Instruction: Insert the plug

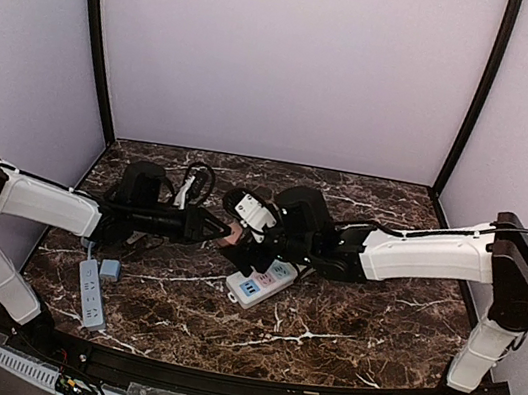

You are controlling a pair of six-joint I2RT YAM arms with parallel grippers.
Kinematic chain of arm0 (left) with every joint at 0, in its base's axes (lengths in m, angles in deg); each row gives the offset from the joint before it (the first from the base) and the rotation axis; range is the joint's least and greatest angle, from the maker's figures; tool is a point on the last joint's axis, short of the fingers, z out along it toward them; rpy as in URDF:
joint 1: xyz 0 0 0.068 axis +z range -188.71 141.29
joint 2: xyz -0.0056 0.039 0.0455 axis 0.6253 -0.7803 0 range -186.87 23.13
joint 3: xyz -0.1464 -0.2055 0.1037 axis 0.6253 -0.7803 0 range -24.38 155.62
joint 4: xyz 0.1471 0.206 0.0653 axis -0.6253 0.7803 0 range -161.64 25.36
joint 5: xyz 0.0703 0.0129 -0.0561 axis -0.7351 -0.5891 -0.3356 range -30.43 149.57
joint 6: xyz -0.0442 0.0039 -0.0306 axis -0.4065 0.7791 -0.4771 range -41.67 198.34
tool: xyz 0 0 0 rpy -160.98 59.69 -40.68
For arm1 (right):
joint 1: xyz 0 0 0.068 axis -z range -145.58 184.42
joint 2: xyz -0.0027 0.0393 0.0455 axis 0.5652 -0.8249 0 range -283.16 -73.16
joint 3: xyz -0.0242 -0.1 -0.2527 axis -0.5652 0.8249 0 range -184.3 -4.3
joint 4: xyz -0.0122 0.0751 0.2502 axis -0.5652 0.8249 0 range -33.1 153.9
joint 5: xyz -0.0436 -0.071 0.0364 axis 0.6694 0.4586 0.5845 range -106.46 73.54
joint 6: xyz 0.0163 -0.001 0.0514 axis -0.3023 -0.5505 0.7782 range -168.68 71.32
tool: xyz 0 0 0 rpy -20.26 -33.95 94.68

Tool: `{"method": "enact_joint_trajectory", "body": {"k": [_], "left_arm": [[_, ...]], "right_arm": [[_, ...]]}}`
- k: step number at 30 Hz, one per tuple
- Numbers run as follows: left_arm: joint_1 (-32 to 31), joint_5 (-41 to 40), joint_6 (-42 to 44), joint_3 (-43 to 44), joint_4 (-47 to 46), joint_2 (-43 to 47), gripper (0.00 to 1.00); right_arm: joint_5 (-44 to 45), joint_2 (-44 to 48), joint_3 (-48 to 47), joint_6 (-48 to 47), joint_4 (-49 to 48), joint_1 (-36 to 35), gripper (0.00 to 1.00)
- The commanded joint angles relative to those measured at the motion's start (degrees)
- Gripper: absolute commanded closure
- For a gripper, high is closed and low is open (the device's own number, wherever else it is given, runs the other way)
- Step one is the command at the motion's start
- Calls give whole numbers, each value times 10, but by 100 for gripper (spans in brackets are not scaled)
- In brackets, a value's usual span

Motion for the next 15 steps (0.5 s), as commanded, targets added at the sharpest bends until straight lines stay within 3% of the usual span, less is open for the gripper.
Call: {"method": "enact_joint_trajectory", "body": {"k": [1, 11, 15], "left_arm": [[-3, 11, -6, -9, -26, -2, 77], [-4, 9, -4, -13, -26, 1, 77], [-4, 14, -5, -16, -32, -1, 78]], "right_arm": [[22, -28, -37, -4, 6, 0, 13], [9, -57, -75, -11, 30, -1, 41], [15, -62, -82, -14, 33, 0, 41]]}}
